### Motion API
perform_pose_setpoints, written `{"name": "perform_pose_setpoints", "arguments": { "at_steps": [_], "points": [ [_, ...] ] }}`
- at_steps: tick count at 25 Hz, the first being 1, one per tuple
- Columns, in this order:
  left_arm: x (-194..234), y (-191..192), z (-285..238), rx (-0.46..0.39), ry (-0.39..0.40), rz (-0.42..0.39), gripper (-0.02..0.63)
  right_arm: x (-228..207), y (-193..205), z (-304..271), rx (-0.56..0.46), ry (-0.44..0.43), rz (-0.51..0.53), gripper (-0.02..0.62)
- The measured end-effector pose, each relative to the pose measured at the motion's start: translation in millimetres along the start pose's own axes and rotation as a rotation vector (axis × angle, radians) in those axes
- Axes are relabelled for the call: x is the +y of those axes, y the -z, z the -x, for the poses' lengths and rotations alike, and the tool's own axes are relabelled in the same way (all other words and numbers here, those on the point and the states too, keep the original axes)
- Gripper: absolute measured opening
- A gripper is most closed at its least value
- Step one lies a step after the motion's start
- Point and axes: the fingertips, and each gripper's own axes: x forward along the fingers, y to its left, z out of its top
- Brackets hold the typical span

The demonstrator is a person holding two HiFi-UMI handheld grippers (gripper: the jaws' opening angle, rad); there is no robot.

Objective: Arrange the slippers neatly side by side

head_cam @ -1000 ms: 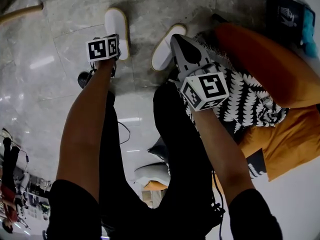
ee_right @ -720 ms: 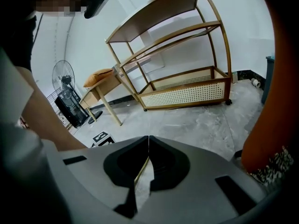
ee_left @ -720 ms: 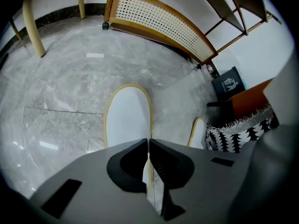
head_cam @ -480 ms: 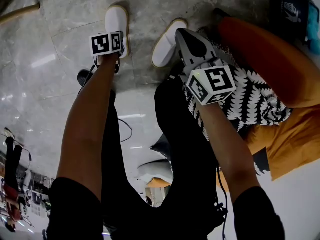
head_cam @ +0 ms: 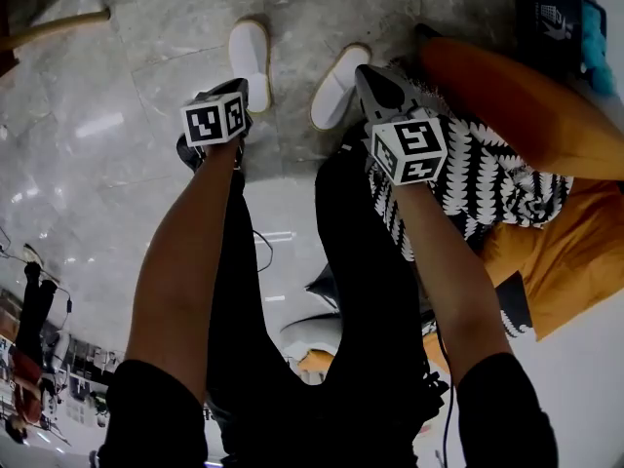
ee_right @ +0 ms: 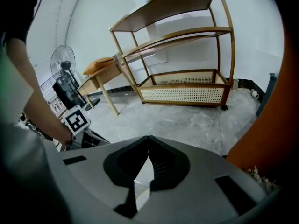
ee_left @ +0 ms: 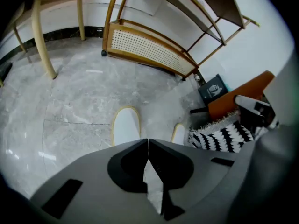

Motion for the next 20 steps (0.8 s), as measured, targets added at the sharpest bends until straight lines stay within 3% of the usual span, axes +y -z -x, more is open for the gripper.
{"name": "perform_pose_setpoints", "arguments": {
  "at_steps": [2, 5, 9, 15, 20],
  "points": [
    [-13.4, 3.2, 29.5, -0.008, 0.032, -0.047, 0.015, 10.0, 3.9, 4.9, 0.063, -0.02, 0.05, 0.032],
    [-31.1, -1.6, 79.1, -0.097, 0.064, -0.11, 0.015, 30.1, 7.9, 16.7, 0.146, -0.055, 0.13, 0.032],
    [-47.9, -7.2, 144.8, -0.186, 0.096, -0.15, 0.015, 54.0, 8.7, 42.8, 0.238, -0.057, 0.156, 0.032],
    [-41.3, 0.6, 190.9, -0.19, 0.043, -0.108, 0.015, 71.1, 3.2, 65.1, 0.29, -0.026, -0.034, 0.032],
    [-51.8, 10.4, 185.4, -0.202, 0.102, -0.105, 0.015, 66.4, 16.1, 69.5, 0.295, -0.015, -0.068, 0.032]
  ]
}}
